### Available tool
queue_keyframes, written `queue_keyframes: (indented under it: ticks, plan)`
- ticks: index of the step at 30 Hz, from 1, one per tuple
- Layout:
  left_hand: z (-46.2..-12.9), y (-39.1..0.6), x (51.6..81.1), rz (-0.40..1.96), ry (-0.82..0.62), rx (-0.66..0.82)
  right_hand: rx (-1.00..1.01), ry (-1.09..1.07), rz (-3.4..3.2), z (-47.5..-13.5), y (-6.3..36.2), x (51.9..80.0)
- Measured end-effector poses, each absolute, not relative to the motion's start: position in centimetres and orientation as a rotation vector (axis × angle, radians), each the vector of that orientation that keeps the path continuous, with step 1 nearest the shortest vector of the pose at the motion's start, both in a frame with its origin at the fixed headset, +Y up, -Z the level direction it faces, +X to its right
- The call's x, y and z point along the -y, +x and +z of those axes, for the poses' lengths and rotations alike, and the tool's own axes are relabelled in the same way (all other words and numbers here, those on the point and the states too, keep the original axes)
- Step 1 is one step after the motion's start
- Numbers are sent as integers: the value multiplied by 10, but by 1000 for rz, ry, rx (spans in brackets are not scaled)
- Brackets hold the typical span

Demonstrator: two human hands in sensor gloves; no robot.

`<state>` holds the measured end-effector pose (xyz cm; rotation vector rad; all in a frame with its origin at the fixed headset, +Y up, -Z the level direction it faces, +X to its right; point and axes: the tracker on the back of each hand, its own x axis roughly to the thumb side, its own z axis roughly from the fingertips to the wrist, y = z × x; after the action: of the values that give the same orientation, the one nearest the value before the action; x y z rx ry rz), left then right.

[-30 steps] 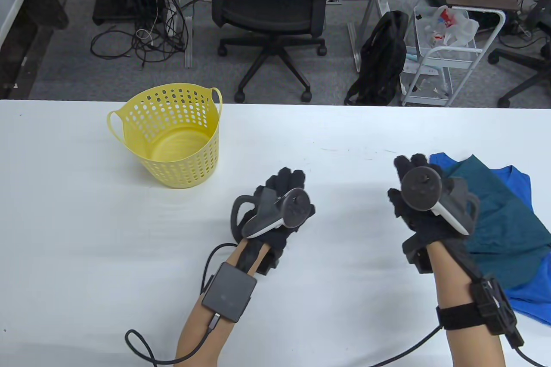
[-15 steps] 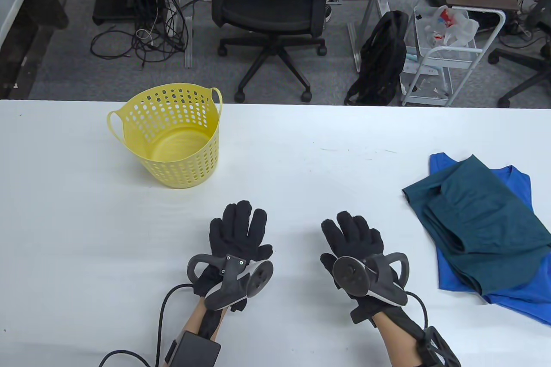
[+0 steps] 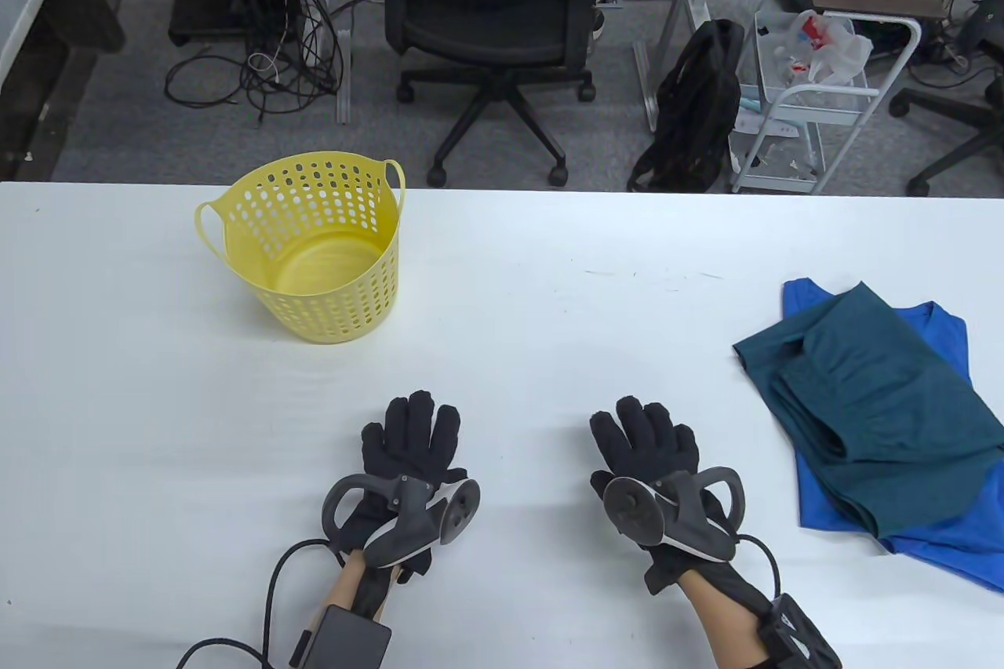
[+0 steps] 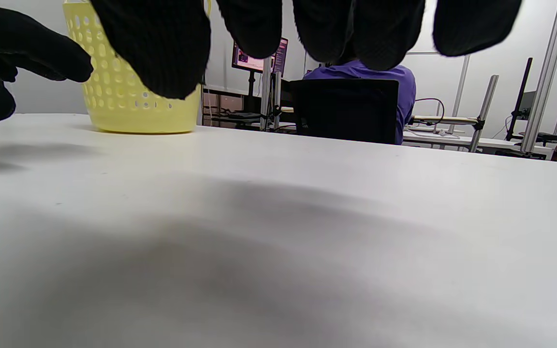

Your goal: Fold and stack clothes and towels from laundry basket

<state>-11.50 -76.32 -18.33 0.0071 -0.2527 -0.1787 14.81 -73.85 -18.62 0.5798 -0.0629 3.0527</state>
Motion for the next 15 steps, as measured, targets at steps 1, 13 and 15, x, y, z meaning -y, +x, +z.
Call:
queue_keyframes:
  ticks: [1,13,15]
  plan:
    - [-183,-115,764,-173,2,253,62,577,3049,-186,148,738]
    - [-184,-119,764,-170,-13,239,28,606,3035,-187,146,742]
    - [-185,-120,764,-167,-14,236,21,610,3030,-187,146,742]
